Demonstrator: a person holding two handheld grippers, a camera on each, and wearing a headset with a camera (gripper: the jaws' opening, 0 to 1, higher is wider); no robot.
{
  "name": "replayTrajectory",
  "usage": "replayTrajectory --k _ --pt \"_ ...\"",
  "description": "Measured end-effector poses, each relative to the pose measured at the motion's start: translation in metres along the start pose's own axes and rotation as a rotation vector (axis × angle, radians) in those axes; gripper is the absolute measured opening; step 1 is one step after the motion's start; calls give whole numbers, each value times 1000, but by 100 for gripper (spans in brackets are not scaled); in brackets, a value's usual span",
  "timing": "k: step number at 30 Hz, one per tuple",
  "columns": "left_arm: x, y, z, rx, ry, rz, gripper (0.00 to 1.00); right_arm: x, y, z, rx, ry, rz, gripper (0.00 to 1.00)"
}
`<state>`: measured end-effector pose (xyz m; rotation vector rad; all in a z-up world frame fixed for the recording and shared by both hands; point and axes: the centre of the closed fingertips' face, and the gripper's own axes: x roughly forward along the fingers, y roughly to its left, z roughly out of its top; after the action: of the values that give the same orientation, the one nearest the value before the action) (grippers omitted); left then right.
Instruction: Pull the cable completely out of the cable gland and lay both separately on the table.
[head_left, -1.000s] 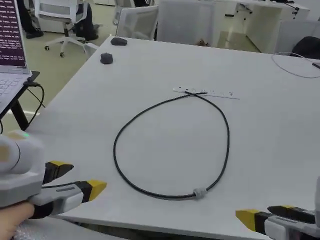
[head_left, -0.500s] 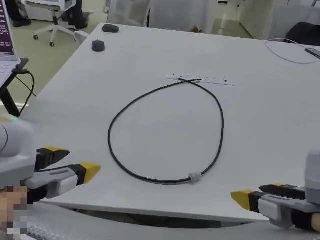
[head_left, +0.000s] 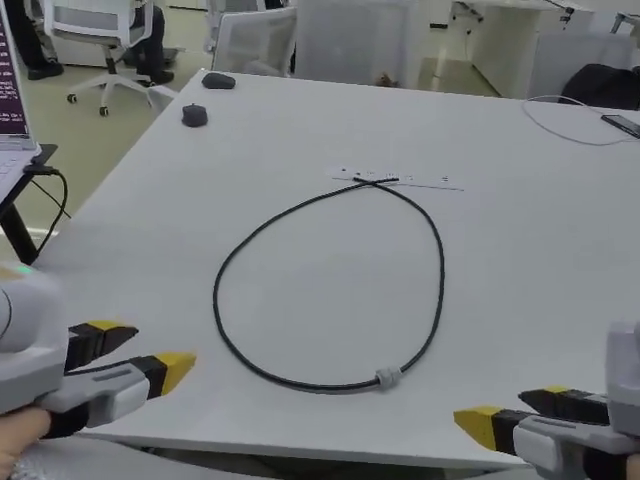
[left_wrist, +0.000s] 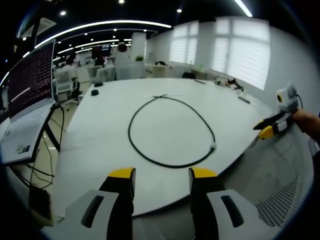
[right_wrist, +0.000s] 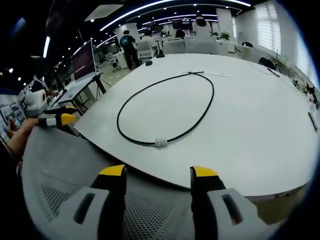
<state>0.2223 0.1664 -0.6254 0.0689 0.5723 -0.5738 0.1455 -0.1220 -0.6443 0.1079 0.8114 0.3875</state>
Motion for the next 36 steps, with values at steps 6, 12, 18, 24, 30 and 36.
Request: replayTrajectory --k 6,12,18,24,30,36 --pt "0 -1 1 2 -2 -3 44 3 1 -13 -172 161 81 49" --pt "1 0 2 0 -4 -1 45 7 -4 -18 -372 338 189 47" --pt "1 -1 -3 -18 19 -11 47 37 -16 -6 -631 469 264 50" --pt "1 0 -5 -28 29 -8 47 91 -27 8 -764 492 297 51" --pt "2 0 -5 -29 30 -8 47 128 -26 10 -989 511 350 46" --pt "2 1 -5 -31 27 -3 46 147 -22 2 -1165 557 400 39"
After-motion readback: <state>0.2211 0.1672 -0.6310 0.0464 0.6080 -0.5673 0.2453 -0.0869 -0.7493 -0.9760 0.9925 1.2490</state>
